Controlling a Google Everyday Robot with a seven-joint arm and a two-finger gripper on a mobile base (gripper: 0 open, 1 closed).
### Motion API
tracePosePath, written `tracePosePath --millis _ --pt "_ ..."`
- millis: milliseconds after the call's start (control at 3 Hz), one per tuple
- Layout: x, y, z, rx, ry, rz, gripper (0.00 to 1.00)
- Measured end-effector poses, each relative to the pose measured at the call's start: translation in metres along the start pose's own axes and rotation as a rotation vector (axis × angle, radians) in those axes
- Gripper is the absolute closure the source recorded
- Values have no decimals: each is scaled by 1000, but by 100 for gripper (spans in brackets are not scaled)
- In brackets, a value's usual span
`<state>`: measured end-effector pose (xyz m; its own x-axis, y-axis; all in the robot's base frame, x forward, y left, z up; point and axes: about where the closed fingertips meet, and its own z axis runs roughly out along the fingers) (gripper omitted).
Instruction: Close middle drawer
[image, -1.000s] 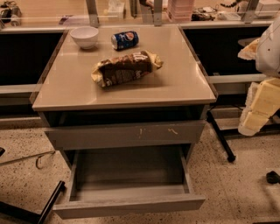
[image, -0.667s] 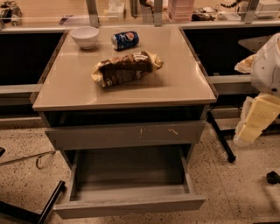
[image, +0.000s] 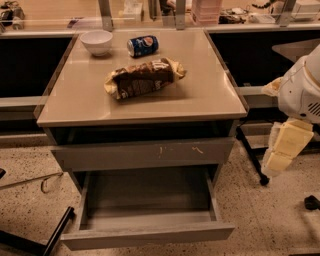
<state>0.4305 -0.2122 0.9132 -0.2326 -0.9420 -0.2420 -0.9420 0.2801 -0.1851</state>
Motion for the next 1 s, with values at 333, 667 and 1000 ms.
tracePosePath --millis 333,667,1000 --pt "10 15 32 -31 -48 32 0" --pt "17 46 83 -52 -134 79 0" --pt "16 75 137 -113 -170 97 0"
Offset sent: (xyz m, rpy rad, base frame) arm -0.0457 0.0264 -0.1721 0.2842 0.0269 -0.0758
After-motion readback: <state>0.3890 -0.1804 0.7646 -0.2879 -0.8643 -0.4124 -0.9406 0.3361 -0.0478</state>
